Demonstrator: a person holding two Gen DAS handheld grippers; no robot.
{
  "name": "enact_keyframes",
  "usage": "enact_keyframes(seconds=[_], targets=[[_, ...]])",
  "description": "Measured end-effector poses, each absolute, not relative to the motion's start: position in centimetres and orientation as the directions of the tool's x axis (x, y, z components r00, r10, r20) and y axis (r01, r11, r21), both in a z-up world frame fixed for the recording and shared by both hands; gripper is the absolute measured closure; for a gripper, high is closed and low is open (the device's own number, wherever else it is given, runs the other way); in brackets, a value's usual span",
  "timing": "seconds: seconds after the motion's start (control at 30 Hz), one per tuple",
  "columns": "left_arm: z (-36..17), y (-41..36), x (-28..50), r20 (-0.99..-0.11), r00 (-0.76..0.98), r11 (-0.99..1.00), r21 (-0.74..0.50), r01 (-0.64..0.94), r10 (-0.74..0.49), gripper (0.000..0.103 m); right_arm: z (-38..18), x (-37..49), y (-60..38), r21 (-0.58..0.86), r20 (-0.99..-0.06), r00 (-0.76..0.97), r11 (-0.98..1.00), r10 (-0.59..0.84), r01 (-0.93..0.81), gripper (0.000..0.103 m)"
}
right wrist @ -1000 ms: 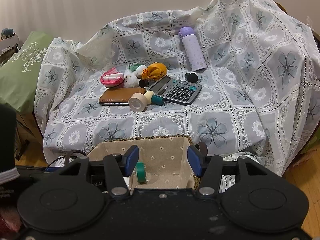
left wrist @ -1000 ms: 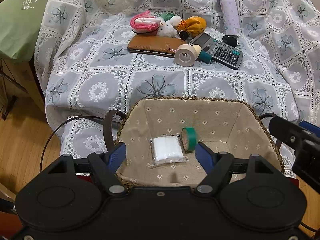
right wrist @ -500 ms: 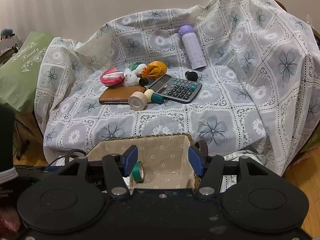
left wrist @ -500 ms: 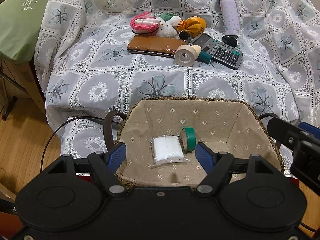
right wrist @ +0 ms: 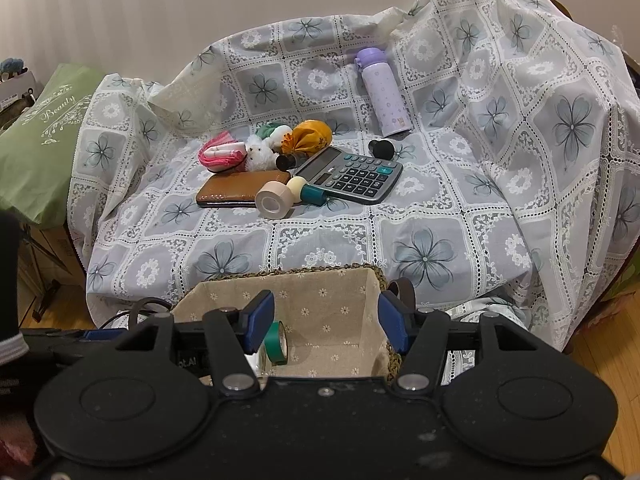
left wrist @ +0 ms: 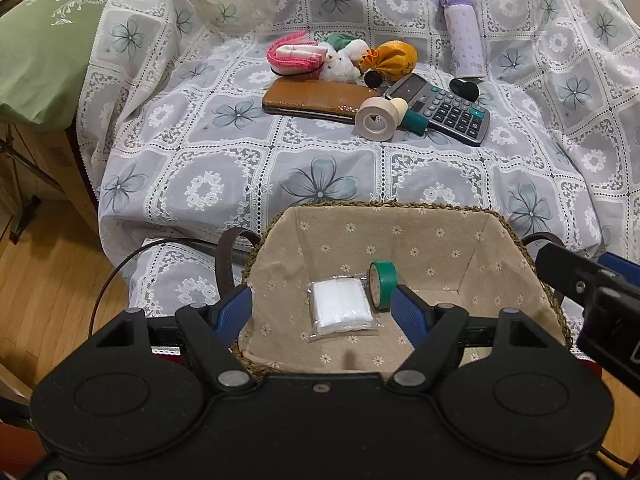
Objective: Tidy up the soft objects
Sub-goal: 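Lift both open tools up out of the basket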
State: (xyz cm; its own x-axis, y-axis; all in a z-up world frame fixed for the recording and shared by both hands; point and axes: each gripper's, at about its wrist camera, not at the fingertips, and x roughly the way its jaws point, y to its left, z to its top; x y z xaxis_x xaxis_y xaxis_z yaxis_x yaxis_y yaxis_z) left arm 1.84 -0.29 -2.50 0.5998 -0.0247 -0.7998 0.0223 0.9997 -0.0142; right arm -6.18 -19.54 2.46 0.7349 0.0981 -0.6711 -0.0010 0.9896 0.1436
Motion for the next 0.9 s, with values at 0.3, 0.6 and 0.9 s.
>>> enact_keyframes(seconds=[0.3,0.6,0.9], targets=[[-1.8,-0.1,1.6,-0.761,0.649,1.000,0.018,-0.009,0.020,0.029,2.2,-5.8,-19.8,0.159,-0.683,0.723,0.987,0.103,0.009,0.045],[-2.1,-0.4,1.7,-0.767,0.641,0.999,0.034,-0.002,0.028,0.029,2.0,-5.2,-19.7,0.161,-0.698,0.708,0.987,0.109,0.007,0.044],[-2.4,-0.5,1.7,-0.774,0.632,0.999,0.042,0.002,0.031,0.028,1.6,-4.9,-19.7,0.165,-0.712,0.693,0.986,0.108,0.015,0.044]])
